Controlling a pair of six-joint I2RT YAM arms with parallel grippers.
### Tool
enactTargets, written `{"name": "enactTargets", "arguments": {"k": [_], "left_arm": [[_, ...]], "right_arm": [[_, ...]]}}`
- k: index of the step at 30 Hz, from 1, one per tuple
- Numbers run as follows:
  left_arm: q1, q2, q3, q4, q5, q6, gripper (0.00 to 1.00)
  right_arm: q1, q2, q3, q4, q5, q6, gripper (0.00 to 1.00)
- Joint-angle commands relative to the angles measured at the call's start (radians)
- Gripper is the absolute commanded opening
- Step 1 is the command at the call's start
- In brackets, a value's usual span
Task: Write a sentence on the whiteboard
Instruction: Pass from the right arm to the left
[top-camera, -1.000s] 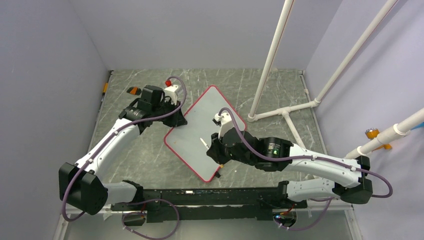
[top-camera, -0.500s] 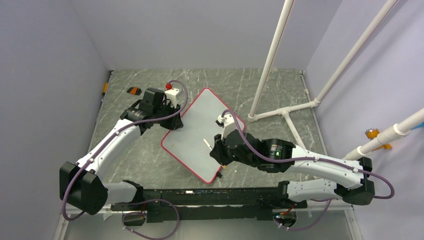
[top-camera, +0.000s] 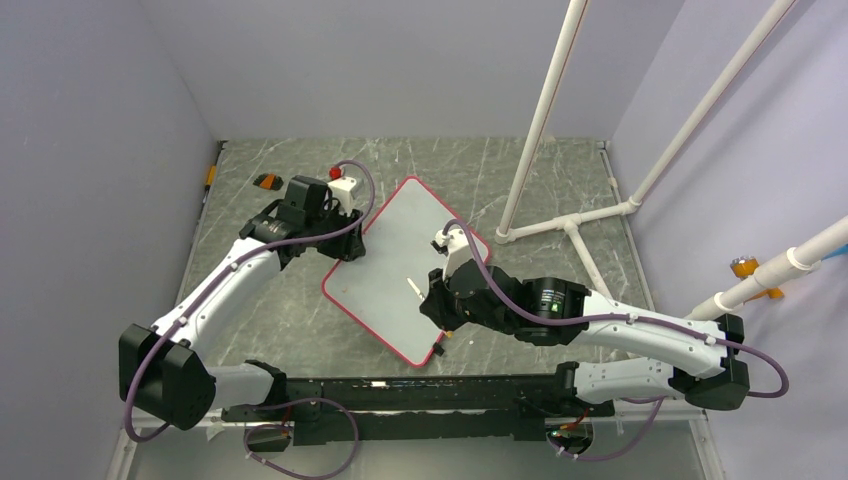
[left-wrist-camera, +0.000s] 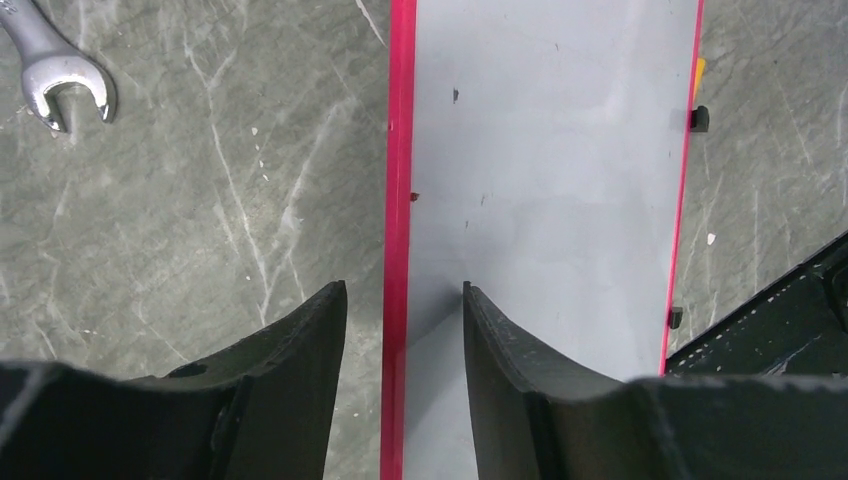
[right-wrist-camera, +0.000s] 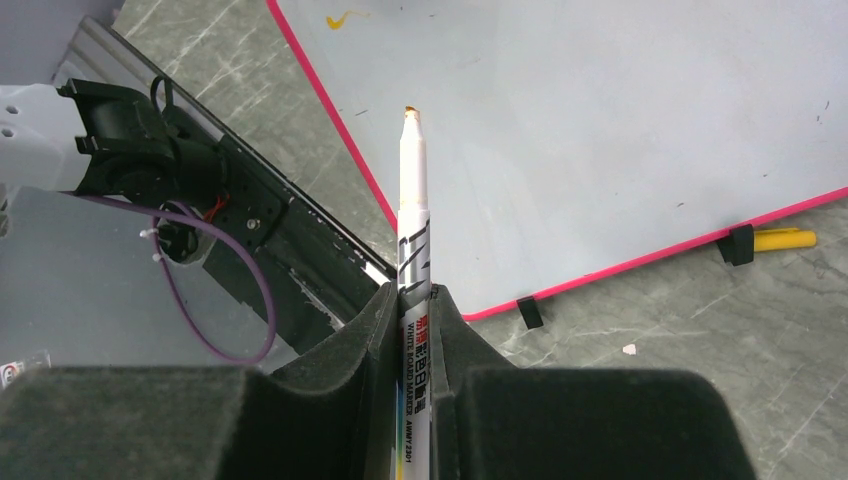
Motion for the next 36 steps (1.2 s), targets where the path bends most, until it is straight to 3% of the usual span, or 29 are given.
{"name": "enactTargets", "arguments": {"k": [1,6,9,12,14,19,21,29,36], "left_arm": [[0.001,-0.039,0.065,-0.012,-0.019,0.021,0.53],[-0.001,-0.085,0.162,-0.064,-0.042,0.047,0.74],[-0.001,-0.122,0.213,-0.086,-0.054,0.071,0.8],[-0.004,-0.171,0.237,-0.085,-0.03,0.139,0.98],[-0.018,-0.22,0.213,-0.052,0.021,0.2,0.99],[-0.062,-0.359,0.11,0.048,0.085,0.332,0.99],[-0.071,-0.401,0.086,0.05,0.187,0.411,0.99],[-0.165,-0.538,0.026,0.084,0.412,0.681,1.0],[-0.3,-0.461,0.128,-0.054,0.341,0.81,0.99]], "right_arm": [[0.0,-0.022,0.011,-0.005,0.028,0.008,0.0],[-0.002,-0.022,0.035,-0.035,0.067,0.012,0.0],[-0.018,-0.014,0.057,-0.082,0.098,0.017,0.0],[-0.062,-0.032,0.073,-0.075,0.059,0.002,0.0],[-0.111,-0.051,0.072,-0.048,-0.01,-0.016,0.0],[-0.309,-0.067,0.072,-0.004,-0.378,-0.08,0.0],[-0.352,-0.051,0.099,-0.017,-0.469,-0.109,0.0],[-0.383,0.042,0.218,-0.04,-0.687,-0.181,0.0],[-0.383,0.139,0.319,-0.078,-0.772,-0.218,0.0]]}}
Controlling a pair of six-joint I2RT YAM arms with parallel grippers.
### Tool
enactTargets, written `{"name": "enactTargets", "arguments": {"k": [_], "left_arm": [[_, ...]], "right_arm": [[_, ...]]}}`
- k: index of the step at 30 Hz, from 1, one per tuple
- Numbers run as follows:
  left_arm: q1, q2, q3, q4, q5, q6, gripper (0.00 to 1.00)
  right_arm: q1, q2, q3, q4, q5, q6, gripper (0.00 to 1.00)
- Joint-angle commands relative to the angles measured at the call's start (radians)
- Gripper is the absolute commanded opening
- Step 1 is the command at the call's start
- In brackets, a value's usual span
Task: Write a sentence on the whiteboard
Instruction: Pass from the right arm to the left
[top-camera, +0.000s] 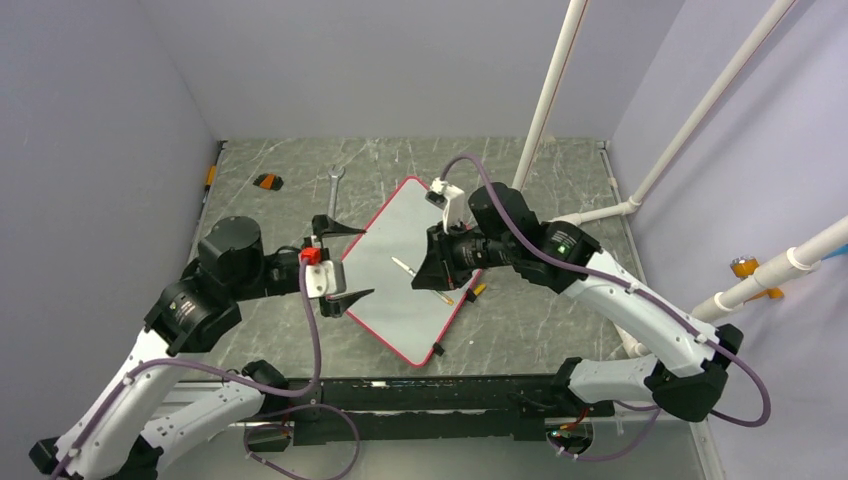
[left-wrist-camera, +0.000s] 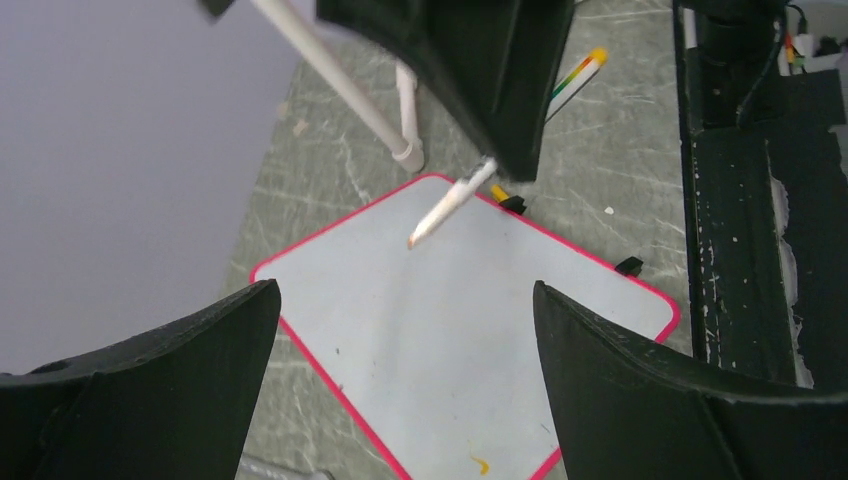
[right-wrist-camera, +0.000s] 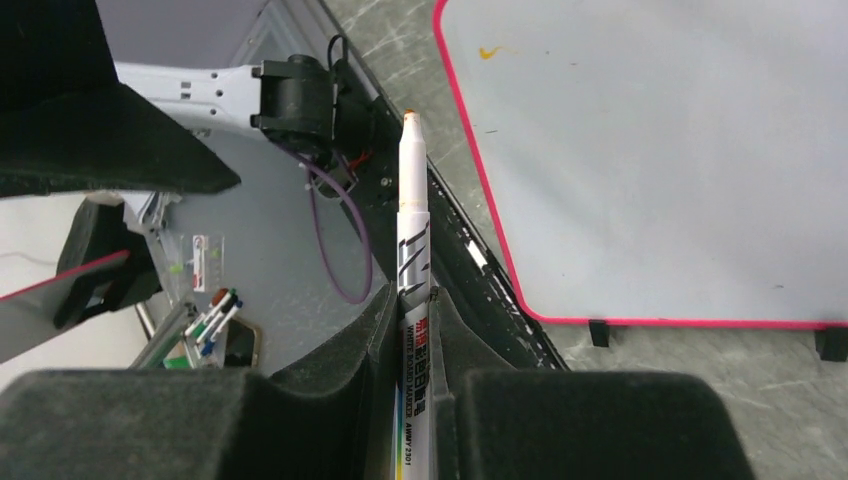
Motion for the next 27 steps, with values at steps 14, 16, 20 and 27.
{"name": "enactTargets", "arguments": {"k": [14,16,20,27], "left_arm": [[-0.22,0.249,0.179,-0.131,-0.153,0.156,0.71],[-0.225,0.26,0.184,-0.126,-0.147,0.149,0.58],[-0.23,0.285,0.201,-0.111,-0.169,0.096,0.07],[-0.234,0.277,0.169,-0.038,-0.184,-0.008,0.0]], "right_arm": [[-0.005,0.081,0.146,-0.029,-0.141,-0.043,0.0],[-0.005,0.08,0.149,-0.028,-0.146,-0.044,0.0],[-0.005,0.077,0.152,-0.022,-0.148,-0.041,0.0],[-0.006,0.014,0.127,0.045,-0.037,0.01,0.7]]}}
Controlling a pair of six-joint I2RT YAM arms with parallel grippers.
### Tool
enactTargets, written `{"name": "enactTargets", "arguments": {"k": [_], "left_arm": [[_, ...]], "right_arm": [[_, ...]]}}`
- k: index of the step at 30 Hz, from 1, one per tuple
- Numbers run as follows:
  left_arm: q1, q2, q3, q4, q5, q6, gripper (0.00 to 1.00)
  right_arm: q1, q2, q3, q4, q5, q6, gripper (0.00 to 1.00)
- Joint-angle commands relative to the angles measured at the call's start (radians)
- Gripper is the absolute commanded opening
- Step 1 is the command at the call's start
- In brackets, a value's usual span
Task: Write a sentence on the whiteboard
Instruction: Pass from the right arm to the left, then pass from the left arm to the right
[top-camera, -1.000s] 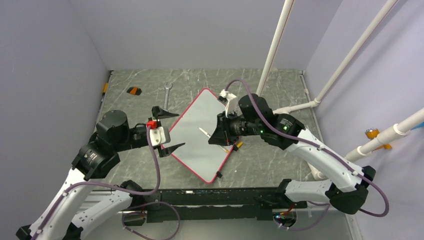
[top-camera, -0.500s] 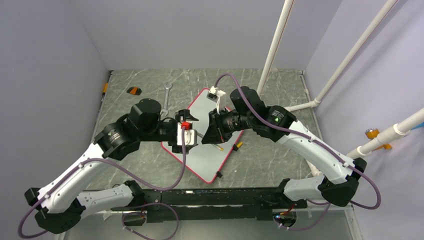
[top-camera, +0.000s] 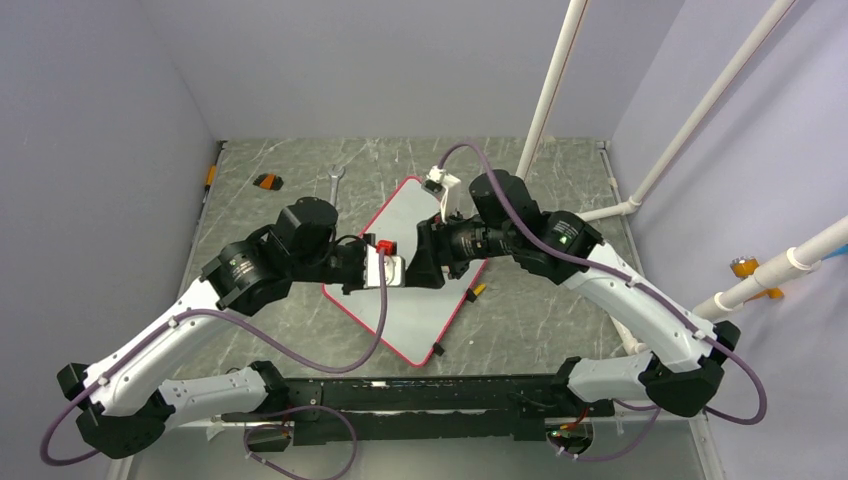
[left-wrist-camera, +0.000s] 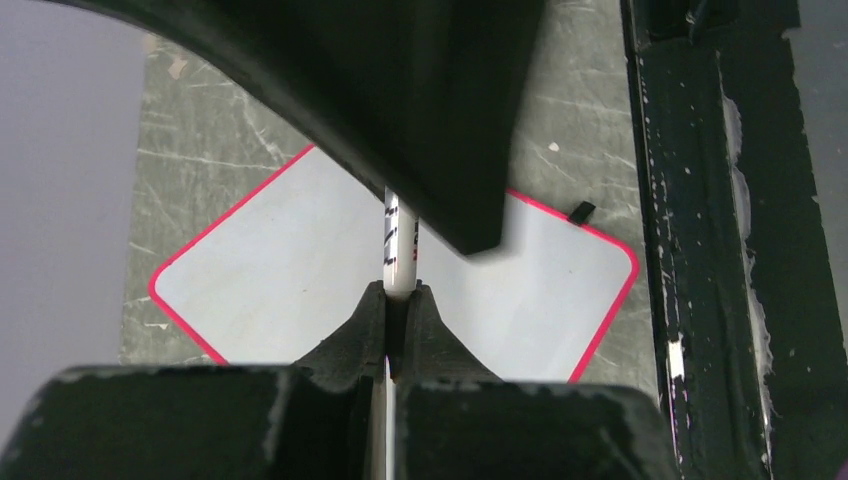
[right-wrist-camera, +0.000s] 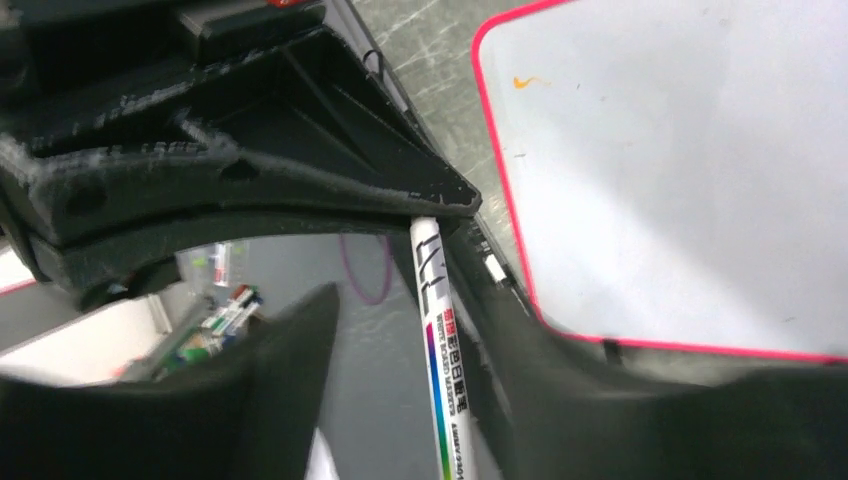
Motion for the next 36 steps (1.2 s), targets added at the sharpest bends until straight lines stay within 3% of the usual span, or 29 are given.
{"name": "enactTargets", "arguments": {"k": [1,3,9,11,15,19,30,36], "left_arm": [[-0.002,-0.028,-0.011,0.168,-0.031,-0.11,0.0],[-0.001,-0.052,-0.039,0.227,-0.046,-0.157,0.0],[-0.002,-0.079,-0.071,0.336,-0.06,-0.259,0.0],[-0.002,-0.079,-0.077,0.367,-0.069,-0.286,0.0],[-0.002,-0.079,-0.088,0.422,-0.087,-0.334,0.0],[-0.002,-0.078,-0.096,0.447,-0.07,-0.348,0.0],[-0.007,-0.07,-0.092,0.417,-0.051,-0.31,0.0],[-0.009,-0.067,-0.081,0.391,-0.042,-0.3,0.0]], "right_arm": [[0.008,-0.075,0.007,0.091,0.087,0.054,0.8],[0.002,-0.103,-0.005,0.114,0.132,0.078,0.87],[-0.017,-0.168,-0.041,0.198,0.209,0.143,0.86],[-0.021,-0.179,-0.047,0.22,0.216,0.153,0.83],[-0.024,-0.17,-0.039,0.244,0.2,0.158,0.64],[-0.025,-0.156,-0.032,0.248,0.187,0.159,0.55],[-0.024,-0.138,-0.048,0.268,0.161,0.168,0.43],[-0.024,-0.138,-0.057,0.281,0.161,0.17,0.42]]}}
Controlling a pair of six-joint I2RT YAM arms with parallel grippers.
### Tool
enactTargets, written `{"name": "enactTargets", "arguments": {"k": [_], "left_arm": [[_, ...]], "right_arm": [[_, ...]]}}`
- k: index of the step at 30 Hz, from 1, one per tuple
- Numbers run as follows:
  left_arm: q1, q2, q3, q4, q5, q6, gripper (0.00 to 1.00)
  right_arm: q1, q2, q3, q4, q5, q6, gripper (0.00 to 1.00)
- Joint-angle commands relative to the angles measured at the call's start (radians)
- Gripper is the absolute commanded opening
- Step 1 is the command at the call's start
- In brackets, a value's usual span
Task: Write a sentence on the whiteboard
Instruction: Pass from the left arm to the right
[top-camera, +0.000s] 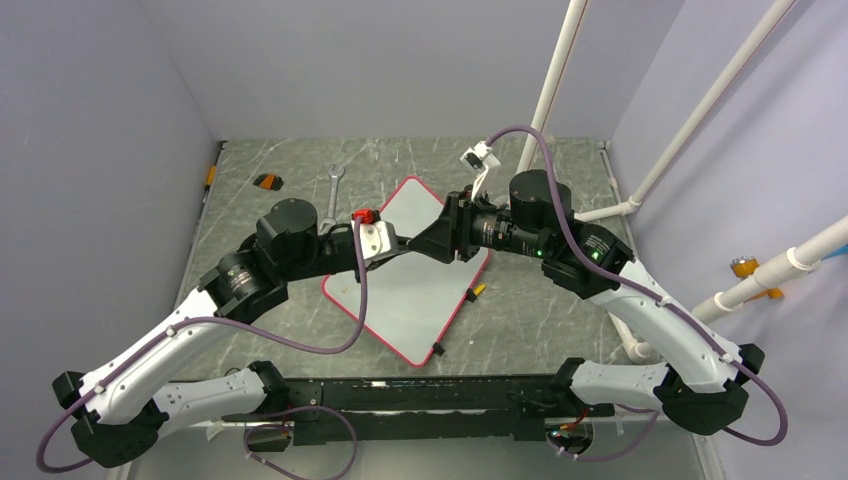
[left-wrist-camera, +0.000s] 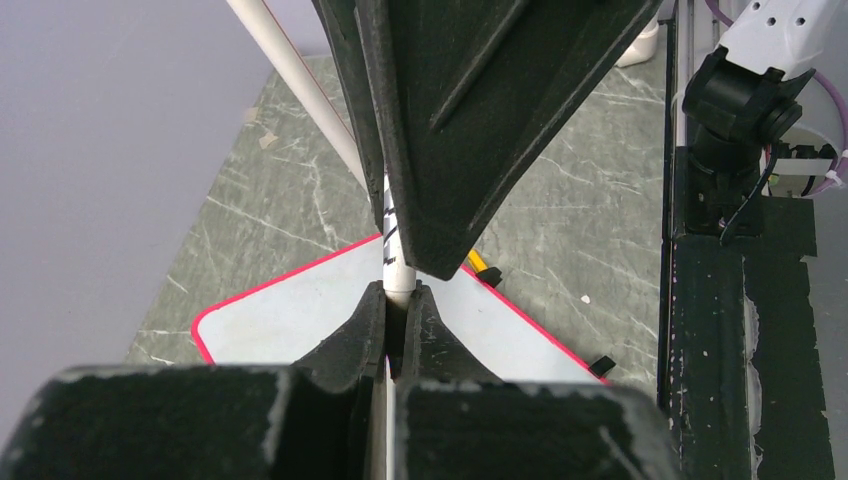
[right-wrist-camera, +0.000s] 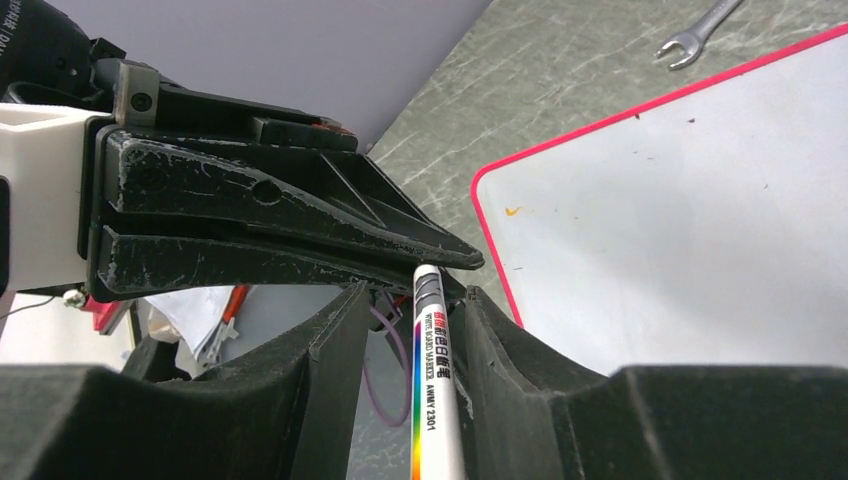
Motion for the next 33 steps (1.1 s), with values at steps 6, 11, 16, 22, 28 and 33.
{"name": "enactTargets", "arguments": {"k": [6,11,16,22,28,33], "left_arm": [[-0.017,0.004,0.014,-0.002,0.025,0.022,0.0],[-0.029,0.019,0.024,-0.019,0.018,0.043,0.0],[-0.036,0.026,0.034,-0.016,0.012,0.044,0.0],[-0.043,0.034,0.05,-0.014,0.015,0.047,0.0],[-0.05,0.042,0.059,-0.007,0.006,0.044,0.0],[-0.052,0.047,0.065,-0.002,0.006,0.043,0.0]], "right_arm": [[-0.004,0.007,-0.01,0.07,-0.032,0.012,0.37],[-0.004,0.007,-0.024,0.073,-0.031,0.012,0.33],[-0.004,0.013,-0.035,0.071,-0.043,0.011,0.32],[-0.003,0.015,-0.05,0.068,-0.058,0.009,0.31],[-0.004,0.023,-0.07,0.087,-0.094,0.021,0.3],[-0.004,0.033,-0.079,0.095,-0.113,0.022,0.2]]}}
